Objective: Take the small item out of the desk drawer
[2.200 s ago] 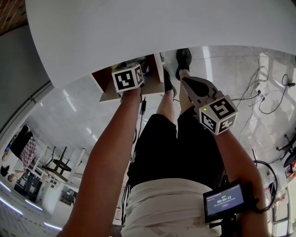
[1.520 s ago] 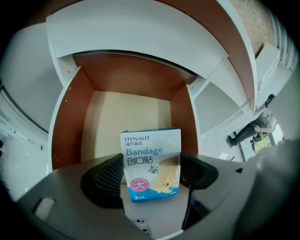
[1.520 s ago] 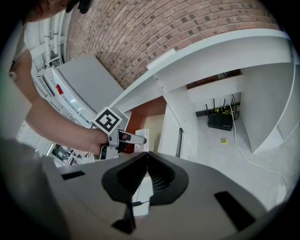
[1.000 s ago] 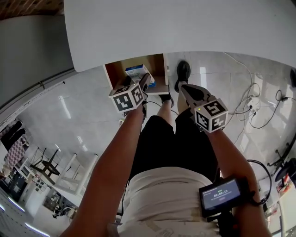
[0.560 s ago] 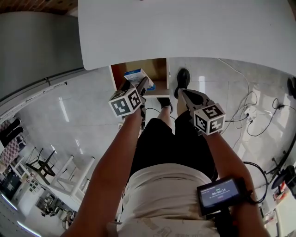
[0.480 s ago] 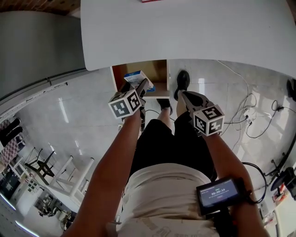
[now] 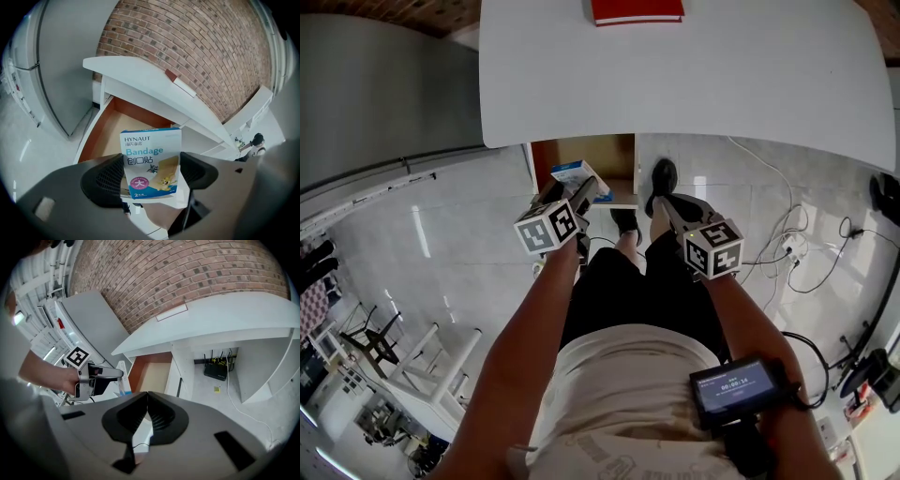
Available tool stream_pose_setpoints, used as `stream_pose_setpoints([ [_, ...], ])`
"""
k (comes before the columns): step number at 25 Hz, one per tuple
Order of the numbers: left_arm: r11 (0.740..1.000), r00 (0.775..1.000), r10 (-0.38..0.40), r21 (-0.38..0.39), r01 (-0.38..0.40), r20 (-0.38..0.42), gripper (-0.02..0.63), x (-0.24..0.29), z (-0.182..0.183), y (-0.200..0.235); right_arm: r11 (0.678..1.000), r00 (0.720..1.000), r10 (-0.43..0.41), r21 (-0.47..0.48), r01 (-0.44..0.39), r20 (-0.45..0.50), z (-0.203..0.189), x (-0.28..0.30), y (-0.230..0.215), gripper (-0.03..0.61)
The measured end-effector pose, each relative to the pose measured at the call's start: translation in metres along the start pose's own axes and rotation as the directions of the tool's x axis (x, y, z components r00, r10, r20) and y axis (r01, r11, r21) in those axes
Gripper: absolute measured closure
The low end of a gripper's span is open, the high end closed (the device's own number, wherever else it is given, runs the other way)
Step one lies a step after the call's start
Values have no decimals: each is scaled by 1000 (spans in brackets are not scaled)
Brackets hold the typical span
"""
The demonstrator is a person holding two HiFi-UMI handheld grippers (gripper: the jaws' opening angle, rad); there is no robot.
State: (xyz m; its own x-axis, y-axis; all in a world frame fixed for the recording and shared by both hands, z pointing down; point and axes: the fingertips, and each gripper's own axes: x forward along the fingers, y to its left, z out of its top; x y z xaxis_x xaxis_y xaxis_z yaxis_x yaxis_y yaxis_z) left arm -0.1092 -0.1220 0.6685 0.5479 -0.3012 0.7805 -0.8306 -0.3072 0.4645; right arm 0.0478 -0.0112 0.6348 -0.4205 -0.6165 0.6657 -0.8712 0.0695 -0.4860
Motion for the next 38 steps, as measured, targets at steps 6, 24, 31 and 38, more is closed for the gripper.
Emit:
stream_pose_setpoints([
  [6, 999, 999, -35, -16, 35, 6, 236, -19, 4, -7, 1000, 1000, 5, -20, -5, 4, 7, -4, 15, 572],
  [24, 995, 993, -99, -7, 100, 64, 236, -66, 24, -1, 993, 1000, 8, -122, -6, 15, 41, 1, 47, 572],
  [31, 993, 987, -121, 7, 121, 104, 236, -83, 33, -12, 988, 999, 15, -155, -11, 29, 58, -7, 52, 572],
  [38, 990, 981, -141, 33, 138, 132, 236, -98, 38, -23, 981, 999, 23, -195, -15, 37, 65, -16, 60, 572],
])
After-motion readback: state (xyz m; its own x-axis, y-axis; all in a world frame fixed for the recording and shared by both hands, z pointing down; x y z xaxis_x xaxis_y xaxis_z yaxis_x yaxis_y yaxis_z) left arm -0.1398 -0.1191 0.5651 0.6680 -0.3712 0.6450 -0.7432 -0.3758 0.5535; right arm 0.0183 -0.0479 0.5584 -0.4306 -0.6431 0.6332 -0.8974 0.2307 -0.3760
